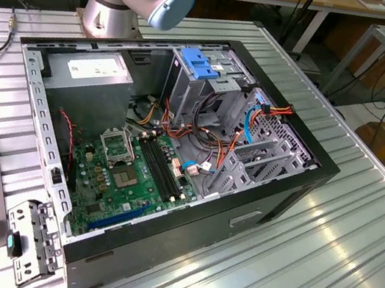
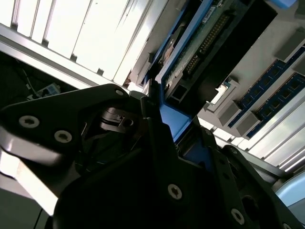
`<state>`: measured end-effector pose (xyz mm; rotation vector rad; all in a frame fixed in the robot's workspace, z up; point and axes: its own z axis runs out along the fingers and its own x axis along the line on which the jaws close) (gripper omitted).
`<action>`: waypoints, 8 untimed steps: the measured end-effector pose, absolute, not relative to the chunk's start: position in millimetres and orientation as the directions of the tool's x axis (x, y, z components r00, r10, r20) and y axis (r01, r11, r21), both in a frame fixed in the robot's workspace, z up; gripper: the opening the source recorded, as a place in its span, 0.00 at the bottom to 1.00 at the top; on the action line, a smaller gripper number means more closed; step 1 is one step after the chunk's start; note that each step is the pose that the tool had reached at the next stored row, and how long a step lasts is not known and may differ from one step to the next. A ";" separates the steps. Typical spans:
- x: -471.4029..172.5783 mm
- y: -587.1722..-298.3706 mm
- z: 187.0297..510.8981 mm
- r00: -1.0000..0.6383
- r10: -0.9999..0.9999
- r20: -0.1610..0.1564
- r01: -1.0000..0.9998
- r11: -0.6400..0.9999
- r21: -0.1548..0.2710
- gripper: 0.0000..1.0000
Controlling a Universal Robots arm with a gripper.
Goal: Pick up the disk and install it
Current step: 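Pick up the disk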
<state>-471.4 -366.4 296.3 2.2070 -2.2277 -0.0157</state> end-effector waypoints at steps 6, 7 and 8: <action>-471.4 -366.4 296.3 -0.010 -1.000 -0.003 -1.000 0.010 0.011 0.37; -471.4 -366.4 296.3 -0.010 -1.000 -0.003 -1.000 0.010 0.011 0.37; -471.4 -366.4 296.3 -0.011 -1.000 -0.003 -1.000 0.011 0.011 0.37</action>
